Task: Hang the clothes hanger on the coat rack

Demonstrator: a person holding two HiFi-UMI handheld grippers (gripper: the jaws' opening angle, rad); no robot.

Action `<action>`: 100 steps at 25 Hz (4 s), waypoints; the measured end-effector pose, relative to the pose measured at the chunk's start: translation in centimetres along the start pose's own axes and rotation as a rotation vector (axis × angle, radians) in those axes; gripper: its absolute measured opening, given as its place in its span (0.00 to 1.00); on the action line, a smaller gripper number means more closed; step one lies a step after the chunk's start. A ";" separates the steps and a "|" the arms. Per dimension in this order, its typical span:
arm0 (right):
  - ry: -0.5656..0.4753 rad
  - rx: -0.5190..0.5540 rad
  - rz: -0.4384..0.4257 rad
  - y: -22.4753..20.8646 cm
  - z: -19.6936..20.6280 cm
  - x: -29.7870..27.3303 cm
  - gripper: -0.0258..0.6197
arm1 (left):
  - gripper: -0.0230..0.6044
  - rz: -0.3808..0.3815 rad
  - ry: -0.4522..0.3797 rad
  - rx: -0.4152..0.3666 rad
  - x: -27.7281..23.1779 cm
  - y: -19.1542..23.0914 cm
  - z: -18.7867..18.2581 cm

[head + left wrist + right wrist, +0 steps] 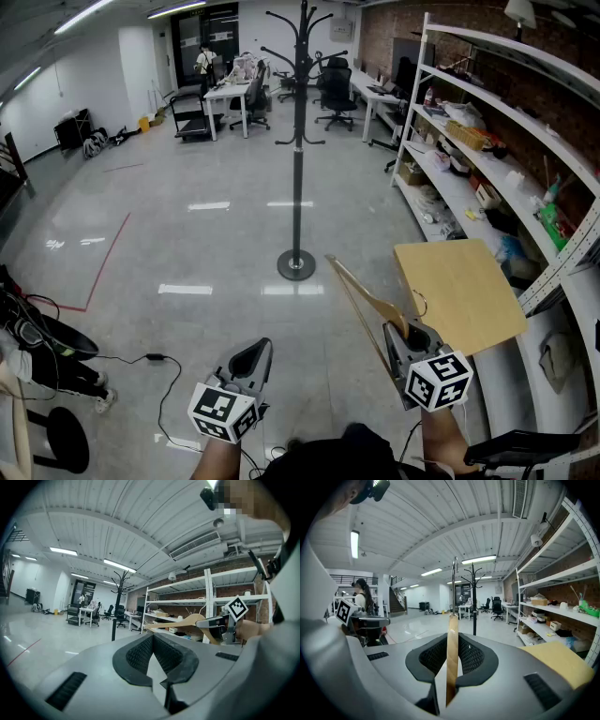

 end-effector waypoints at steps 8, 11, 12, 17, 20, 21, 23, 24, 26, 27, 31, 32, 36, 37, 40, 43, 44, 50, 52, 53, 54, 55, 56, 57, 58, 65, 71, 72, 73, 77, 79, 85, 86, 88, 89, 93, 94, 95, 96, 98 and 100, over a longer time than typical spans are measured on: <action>0.005 0.004 -0.047 -1.5 -0.9 -4.6 0.13 | 0.04 -0.025 0.017 0.004 -3.5 2.6 0.3; -0.004 0.014 -0.075 -2.8 -1.9 -7.1 0.13 | 0.04 -0.039 0.020 -0.009 -5.9 3.8 -0.4; -0.005 0.018 -0.081 -3.4 -2.2 -8.0 0.13 | 0.04 -0.044 0.020 -0.013 -6.9 4.2 -0.7; -0.011 0.018 -0.114 -6.8 -4.1 -12.6 0.13 | 0.04 -0.051 0.020 -0.048 -12.8 5.8 -2.9; -0.015 0.023 -0.142 -9.4 -5.5 -15.3 0.13 | 0.04 -0.041 0.023 -0.082 -16.6 5.9 -4.1; -0.022 0.031 -0.155 -10.3 -6.0 -16.0 0.13 | 0.04 -0.043 0.022 -0.090 -17.8 6.0 -4.3; -0.031 0.048 -0.174 -11.9 -6.8 -17.3 0.13 | 0.04 -0.057 0.021 -0.090 -20.0 6.4 -4.5; -0.032 0.054 -0.179 -12.6 -7.2 -18.0 0.13 | 0.04 -0.064 0.022 -0.089 -21.1 6.7 -4.5; -0.022 0.060 -0.182 -13.7 -7.7 -19.5 0.13 | 0.04 -0.075 0.025 -0.088 -22.9 7.4 -4.6; -0.016 0.061 -0.184 -14.2 -7.9 -20.2 0.13 | 0.04 -0.078 0.028 -0.087 -23.6 7.7 -4.7; -0.007 0.072 -0.203 -14.7 -8.6 -22.7 0.13 | 0.04 -0.080 0.051 -0.080 -25.7 9.2 -4.4; -0.005 0.080 -0.207 -14.6 -8.7 -23.4 0.13 | 0.04 -0.080 0.056 -0.073 -26.1 9.7 -4.2; 0.015 0.099 -0.209 -14.6 -9.0 -27.1 0.13 | 0.04 -0.067 0.062 -0.050 -28.8 12.7 -3.5; 0.023 0.098 -0.203 -14.6 -9.1 -28.3 0.13 | 0.04 -0.061 0.059 -0.046 -29.5 13.7 -3.5; 0.040 0.113 -0.186 -14.5 -9.8 -32.1 0.13 | 0.04 -0.048 0.043 -0.044 -32.1 17.4 -3.8; 0.040 0.134 -0.177 -14.1 -11.5 -36.0 0.13 | 0.04 -0.040 0.024 -0.052 -34.5 21.2 -4.5; 0.037 0.135 -0.172 -13.9 -12.0 -37.2 0.13 | 0.04 -0.035 0.015 -0.053 -34.9 22.4 -4.8; 0.052 0.152 -0.147 -12.6 -13.5 -43.1 0.13 | 0.04 -0.031 -0.015 -0.029 -37.0 29.2 -5.3; 0.074 0.160 -0.137 -12.9 -13.8 -45.6 0.13 | 0.04 -0.021 -0.005 -0.023 -38.7 31.0 -4.9; 0.086 0.165 -0.135 -13.1 -13.9 -46.8 0.13 | 0.04 -0.015 0.002 -0.022 -39.5 31.7 -4.8; 0.095 0.167 -0.136 -13.3 -13.9 -47.8 0.13 | 0.04 -0.012 0.009 -0.019 -40.3 32.3 -4.6; 0.101 0.168 -0.137 -13.6 -13.9 -48.8 0.13 | 0.04 -0.012 0.014 -0.014 -41.1 32.8 -4.4; 0.105 0.171 -0.138 -13.9 -13.9 -49.7 0.13 | 0.04 -0.012 0.018 -0.010 -41.8 33.3 -4.3; 0.109 0.177 -0.138 -14.4 -13.9 -50.6 0.13 | 0.04 -0.014 0.020 -0.009 -42.6 33.7 -4.3; 0.114 0.184 -0.137 -15.0 -13.9 -51.6 0.13 | 0.04 -0.016 0.022 -0.009 -43.4 34.2 -4.4; 0.144 0.285 -0.176 -19.2 -15.0 -59.7 0.13 | 0.04 -0.087 0.026 -0.056 -50.3 38.8 -7.0; 0.198 0.340 -0.255 -21.6 -15.3 -65.4 0.13 | 0.04 -0.124 0.022 -0.058 -55.1 41.2 -7.5; 0.212 0.346 -0.264 -21.9 -15.1 -66.2 0.13 | 0.04 -0.134 0.030 -0.051 -55.5 41.6 -7.2; 0.226 0.348 -0.271 -22.1 -14.9 -66.9 0.13 | 0.04 -0.143 0.041 -0.043 -55.9 42.0 -6.9; 0.296 0.323 -0.298 -21.9 -13.3 -69.6 0.13 | 0.04 -0.151 0.068 -0.031 -57.3 44.4 -6.3; 0.328 0.315 -0.297 -21.4 -12.4 -71.9 0.13 | 0.04 -0.140 0.076 -0.029 -58.5 46.0 -5.9; 0.386 0.304 -0.283 -19.7 -10.2 -77.8 0.13 | 0.04 -0.128 0.088 -0.003 -60.6 50.7 -4.7; 0.393 0.301 -0.282 -19.4 -9.9 -78.6 0.13 | 0.04 -0.127 0.090 -0.001 -60.8 51.4 -4.5; 0.404 0.294 -0.277 -19.1 -9.4 -79.9 0.13 | 0.04 -0.128 0.095 0.001 -61.1 52.5 -4.2; 0.409 0.290 -0.273 -19.0 -9.2 -80.5 0.13 | 0.04 -0.131 0.097 0.001 -61.2 53.0 -4.0; 0.435 0.276 -0.261 -18.7 -8.6 -82.6 0.13 | 0.04 -0.138 0.109 0.009 -62.0 54.8 -3.0; 0.440 0.273 -0.259 -18.7 -8.5 -83.1 0.13 | 0.04 -0.132 0.113 0.009 -62.3 55.2 -2.6; 0.444 0.272 -0.255 -18.6 -8.4 -83.5 0.13 | 0.04 -0.122 0.119 0.008 -62.8 55.4 -2.2; 0.446 0.271 -0.251 -18.6 -8.4 -83.8 0.13 | 0.04 -0.111 0.122 0.009 -63.2 55.6 -1.8; 0.446 0.269 -0.244 -18.5 -8.3 -84.5 0.13 | 0.04 -0.093 0.121 0.030 -64.0 56.1 -1.1; 0.454 0.261 -0.243 -18.4 -7.9 -85.0 0.13 | 0.04 -0.086 0.122 0.060 -64.6 56.5 -0.2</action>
Point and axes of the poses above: the fingertips, and each gripper's own axes: x backward along the fingers, y to its left, z out of its underside, the point moved 4 cm from there along x, backward along the fingers, and after that the axes turned 8 degrees about -x, right-handed, at the moved point
